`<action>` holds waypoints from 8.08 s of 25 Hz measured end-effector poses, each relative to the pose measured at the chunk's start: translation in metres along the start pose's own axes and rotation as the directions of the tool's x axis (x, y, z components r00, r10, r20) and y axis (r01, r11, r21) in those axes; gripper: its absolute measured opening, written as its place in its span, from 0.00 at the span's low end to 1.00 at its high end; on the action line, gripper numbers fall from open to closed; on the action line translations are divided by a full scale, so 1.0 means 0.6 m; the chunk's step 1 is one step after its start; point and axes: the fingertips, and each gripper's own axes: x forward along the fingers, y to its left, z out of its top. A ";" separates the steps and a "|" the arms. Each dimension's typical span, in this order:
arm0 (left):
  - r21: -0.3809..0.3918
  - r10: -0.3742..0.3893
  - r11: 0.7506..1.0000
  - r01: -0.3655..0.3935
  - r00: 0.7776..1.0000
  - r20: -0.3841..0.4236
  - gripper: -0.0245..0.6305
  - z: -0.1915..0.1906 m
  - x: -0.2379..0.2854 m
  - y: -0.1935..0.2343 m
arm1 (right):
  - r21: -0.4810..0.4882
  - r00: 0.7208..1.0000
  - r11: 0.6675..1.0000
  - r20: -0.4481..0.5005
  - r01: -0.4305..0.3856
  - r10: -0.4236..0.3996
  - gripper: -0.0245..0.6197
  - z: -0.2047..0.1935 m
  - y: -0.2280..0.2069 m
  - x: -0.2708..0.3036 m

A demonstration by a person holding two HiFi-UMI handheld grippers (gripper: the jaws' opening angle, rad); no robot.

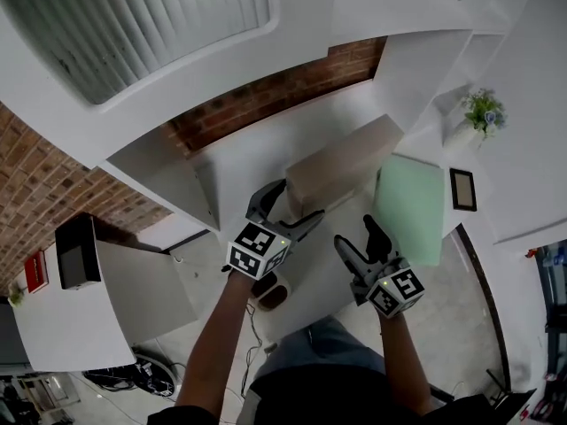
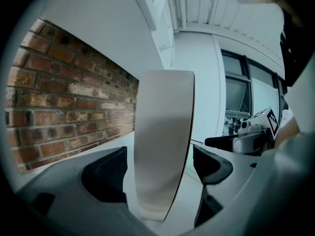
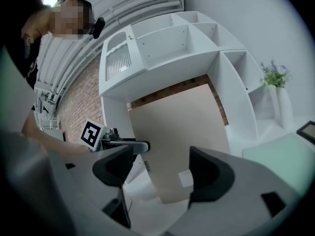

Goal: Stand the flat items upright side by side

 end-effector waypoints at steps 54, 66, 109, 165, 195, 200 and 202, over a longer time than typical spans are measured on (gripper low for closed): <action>-0.095 0.681 0.730 -0.677 0.732 0.019 0.43 0.024 -0.110 0.103 | 0.031 0.987 0.989 -0.056 -0.147 0.149 0.56 0.024 -0.031 0.107; -0.198 0.884 0.457 -0.867 0.467 -0.005 0.43 0.006 -0.141 0.187 | -0.003 0.957 0.961 -0.096 -0.276 0.274 0.56 0.032 0.007 0.234; -0.240 0.932 0.341 -0.909 0.360 -0.037 0.57 -0.029 -0.123 0.194 | 0.044 0.971 0.977 -0.114 -0.209 0.212 0.56 -0.003 -0.044 0.168; -0.380 -0.067 0.913 -0.150 0.862 -0.502 0.57 -0.194 0.437 -0.194 | 0.114 0.787 0.833 -0.417 0.541 -0.455 0.56 -0.126 -0.592 -0.270; -0.333 -0.092 0.936 -0.112 0.837 -0.539 0.56 -0.206 0.466 -0.206 | 0.162 0.757 0.824 -0.519 0.543 -0.397 0.53 -0.148 -0.601 -0.269; -0.227 -0.032 0.970 -0.083 0.886 -0.463 0.56 -0.146 0.448 -0.201 | 0.098 0.792 0.845 -0.420 0.525 -0.443 0.52 -0.097 -0.571 -0.266; -0.193 -0.005 0.977 -0.085 0.905 -0.426 0.56 -0.121 0.436 -0.197 | 0.041 0.804 0.858 -0.372 0.513 -0.463 0.51 -0.069 -0.556 -0.261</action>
